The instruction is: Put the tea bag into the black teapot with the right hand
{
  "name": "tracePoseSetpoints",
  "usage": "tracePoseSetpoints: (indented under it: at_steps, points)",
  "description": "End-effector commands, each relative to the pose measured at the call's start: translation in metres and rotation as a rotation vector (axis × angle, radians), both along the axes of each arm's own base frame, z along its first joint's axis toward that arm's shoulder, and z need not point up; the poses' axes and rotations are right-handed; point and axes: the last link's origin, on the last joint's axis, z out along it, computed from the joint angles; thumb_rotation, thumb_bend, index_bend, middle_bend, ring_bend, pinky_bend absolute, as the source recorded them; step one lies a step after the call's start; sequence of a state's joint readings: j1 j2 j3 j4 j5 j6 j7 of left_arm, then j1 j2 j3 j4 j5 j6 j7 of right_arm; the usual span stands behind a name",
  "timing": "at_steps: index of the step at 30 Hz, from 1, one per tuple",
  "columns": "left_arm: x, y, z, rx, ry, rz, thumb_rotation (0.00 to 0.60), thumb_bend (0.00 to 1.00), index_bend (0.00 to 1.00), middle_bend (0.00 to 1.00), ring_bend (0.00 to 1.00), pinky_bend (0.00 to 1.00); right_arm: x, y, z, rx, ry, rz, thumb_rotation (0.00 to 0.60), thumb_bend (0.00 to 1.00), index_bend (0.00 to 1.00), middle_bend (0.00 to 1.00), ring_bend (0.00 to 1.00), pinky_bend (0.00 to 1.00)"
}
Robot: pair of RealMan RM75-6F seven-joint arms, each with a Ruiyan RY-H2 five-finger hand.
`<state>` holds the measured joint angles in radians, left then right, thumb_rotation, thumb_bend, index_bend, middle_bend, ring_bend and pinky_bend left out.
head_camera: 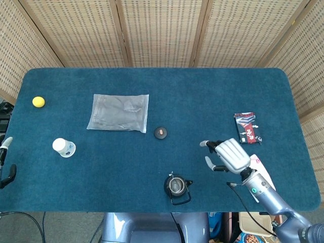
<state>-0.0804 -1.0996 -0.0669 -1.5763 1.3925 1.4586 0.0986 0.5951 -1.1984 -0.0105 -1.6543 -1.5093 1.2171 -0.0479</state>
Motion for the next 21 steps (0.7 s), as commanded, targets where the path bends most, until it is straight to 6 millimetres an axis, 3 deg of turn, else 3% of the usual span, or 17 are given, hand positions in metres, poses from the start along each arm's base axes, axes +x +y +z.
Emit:
tracePoseSetpoints:
  at_steps: [1,11,21]
  points:
    - [0.001,0.000,-0.001,0.007,-0.004,-0.001,0.600,0.54,0.00,0.00,0.00,0.00,-0.009,0.003,0.008,-0.096,-0.007,-0.058,0.324,0.68,0.33,0.47,0.47,0.67]
    - [0.004,-0.003,-0.006,0.014,-0.010,-0.014,0.600,0.54,0.00,0.00,0.00,0.00,-0.031,0.018,0.020,-0.236,0.048,-0.171,0.356,0.64,0.22,0.26,0.22,0.43]
    - [0.005,-0.007,-0.013,0.007,-0.022,-0.019,0.600,0.54,0.00,0.00,0.00,0.00,-0.064,0.039,0.027,-0.328,0.052,-0.290,0.369,0.59,0.13,0.15,0.10,0.31]
